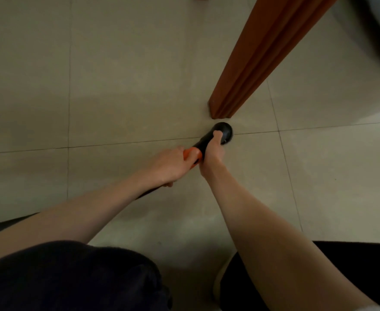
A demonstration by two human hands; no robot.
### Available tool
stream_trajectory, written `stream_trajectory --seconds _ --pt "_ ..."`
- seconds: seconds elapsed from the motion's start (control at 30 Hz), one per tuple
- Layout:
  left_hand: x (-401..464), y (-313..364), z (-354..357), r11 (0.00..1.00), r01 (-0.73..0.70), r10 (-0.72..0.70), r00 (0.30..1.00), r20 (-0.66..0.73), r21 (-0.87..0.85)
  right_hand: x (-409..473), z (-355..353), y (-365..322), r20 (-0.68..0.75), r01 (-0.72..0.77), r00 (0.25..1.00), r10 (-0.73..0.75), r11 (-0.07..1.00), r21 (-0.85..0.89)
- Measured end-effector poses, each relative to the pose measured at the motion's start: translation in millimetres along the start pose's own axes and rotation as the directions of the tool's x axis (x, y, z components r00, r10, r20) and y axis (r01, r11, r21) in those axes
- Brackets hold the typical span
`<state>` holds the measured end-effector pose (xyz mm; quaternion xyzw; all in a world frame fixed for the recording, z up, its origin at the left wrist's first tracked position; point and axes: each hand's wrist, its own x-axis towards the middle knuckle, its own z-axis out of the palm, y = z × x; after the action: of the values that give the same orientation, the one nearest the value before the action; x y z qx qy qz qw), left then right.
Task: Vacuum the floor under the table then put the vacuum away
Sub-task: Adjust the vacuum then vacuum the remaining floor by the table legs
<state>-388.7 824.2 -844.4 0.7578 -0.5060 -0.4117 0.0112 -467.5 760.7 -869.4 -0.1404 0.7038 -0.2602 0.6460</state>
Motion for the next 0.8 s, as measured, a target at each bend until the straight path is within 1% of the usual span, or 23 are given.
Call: stream_trajectory --seconds 0.13,0.33,0.4,0.5,0.6,0.7,0.8 --pt "9.8 8.7 -2.1 1.0 -0.017 0.017 1.0 0.023 -0.01 14.2 -2.4 -14.9 -0.005 0.016 1.0 -0.016 1.0 -0.018" --pt "8.3 11.3 5.0 0.997 -0.072 0.077 0.987 0.142 -0.042 28.2 -22.5 -21.8 -0.092 0.045 0.995 -0.049 0.998 -0.046" --pt "2.5 8.1 6.1 0.995 -0.064 0.077 0.978 0.196 -0.073 27.0 -26.2 -14.9 -0.109 0.036 0.993 -0.041 0.998 -0.044" --pt "-10.1 -3.2 5.3 0.991 0.007 0.028 0.966 0.256 -0.137 19.2 -22.4 0.0 -0.119 0.011 0.993 -0.019 0.998 -0.063" --pt "-25.4 -23.5 2.3 0.971 0.137 -0.074 0.952 0.298 -0.198 3.4 -6.9 17.6 -0.091 -0.024 0.996 0.016 0.996 -0.088" --pt "-40.9 -48.8 -7.2 0.922 0.265 -0.162 0.927 0.34 -0.284 -10.9 17.2 35.9 -0.026 -0.037 0.999 0.033 0.989 -0.14" --pt "-55.6 -75.0 -23.1 0.875 0.33 -0.212 0.919 0.331 -0.354 -24.6 46.3 48.7 0.085 -0.029 0.995 0.045 0.983 -0.182"
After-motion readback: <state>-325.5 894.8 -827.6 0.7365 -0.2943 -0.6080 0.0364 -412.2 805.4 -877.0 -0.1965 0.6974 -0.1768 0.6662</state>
